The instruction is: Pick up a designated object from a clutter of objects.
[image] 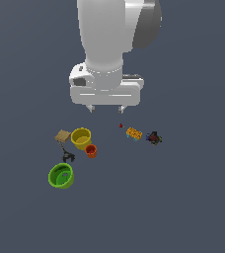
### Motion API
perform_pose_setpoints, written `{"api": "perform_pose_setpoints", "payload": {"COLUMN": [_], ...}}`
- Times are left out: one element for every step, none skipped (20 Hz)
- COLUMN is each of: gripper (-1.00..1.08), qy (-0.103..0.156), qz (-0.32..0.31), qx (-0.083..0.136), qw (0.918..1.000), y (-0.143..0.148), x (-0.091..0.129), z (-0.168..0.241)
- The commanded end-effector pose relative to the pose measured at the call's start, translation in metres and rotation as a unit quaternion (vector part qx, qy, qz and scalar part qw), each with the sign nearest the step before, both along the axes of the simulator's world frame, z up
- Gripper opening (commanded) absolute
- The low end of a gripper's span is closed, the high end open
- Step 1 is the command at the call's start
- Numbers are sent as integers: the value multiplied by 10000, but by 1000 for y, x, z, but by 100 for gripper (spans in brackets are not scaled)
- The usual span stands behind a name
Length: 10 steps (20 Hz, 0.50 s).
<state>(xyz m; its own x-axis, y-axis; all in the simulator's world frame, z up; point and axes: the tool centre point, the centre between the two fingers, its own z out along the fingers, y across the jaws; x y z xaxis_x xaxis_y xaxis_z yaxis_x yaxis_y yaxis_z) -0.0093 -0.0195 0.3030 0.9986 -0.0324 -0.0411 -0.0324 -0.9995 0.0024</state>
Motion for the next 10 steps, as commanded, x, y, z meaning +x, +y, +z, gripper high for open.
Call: {"api": "perform_pose_setpoints", "payload": {"gripper": [28,28,28,28,28,28,28,28,28,28], "qy": [0,3,11,25,44,63,75,81,81,78], "qz": [0,7,28,62,108,153,183,198,198,189], "qx": [0,-1,-4,-9,-16,-23,-28,-30,-30,-29], "qw": [10000,10000,10000,10000,9999,9999,9998,9998,9998,9998], "y": [0,0,1,3,4,6,7,8,8,8], "x": [0,0,0,-1,-1,-2,-2,-2,-2,-2], "z": [0,0,-1,-2,-3,-4,-5,-6,-6,-6]}}
